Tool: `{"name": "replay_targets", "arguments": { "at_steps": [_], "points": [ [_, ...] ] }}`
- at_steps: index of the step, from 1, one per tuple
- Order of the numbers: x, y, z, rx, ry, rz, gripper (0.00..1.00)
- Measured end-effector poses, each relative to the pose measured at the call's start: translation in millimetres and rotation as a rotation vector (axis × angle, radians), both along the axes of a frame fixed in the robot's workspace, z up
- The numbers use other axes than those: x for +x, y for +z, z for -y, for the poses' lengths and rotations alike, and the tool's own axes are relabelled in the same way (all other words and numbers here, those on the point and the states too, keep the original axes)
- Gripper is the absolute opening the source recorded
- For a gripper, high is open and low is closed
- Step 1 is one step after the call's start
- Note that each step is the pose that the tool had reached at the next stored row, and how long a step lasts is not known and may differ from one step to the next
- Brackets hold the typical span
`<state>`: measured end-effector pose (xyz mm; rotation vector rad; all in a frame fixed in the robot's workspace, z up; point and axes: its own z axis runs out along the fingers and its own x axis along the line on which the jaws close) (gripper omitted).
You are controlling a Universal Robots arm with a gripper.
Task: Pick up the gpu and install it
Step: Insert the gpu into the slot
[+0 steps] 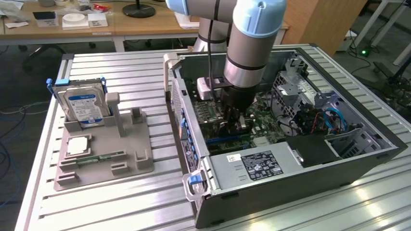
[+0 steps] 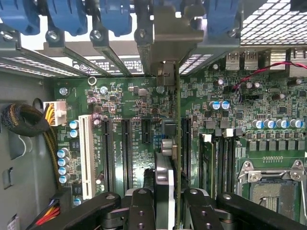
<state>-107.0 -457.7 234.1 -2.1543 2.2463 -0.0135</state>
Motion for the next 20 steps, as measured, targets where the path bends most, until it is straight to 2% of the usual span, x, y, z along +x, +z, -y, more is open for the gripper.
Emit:
{"name": "replay_targets", "arguments": {
  "at_steps": [20],
  "points": [
    [2.2,-0.6,-0.1,-0.0001,-0.023,-0.0003,0.28]
  ]
}}
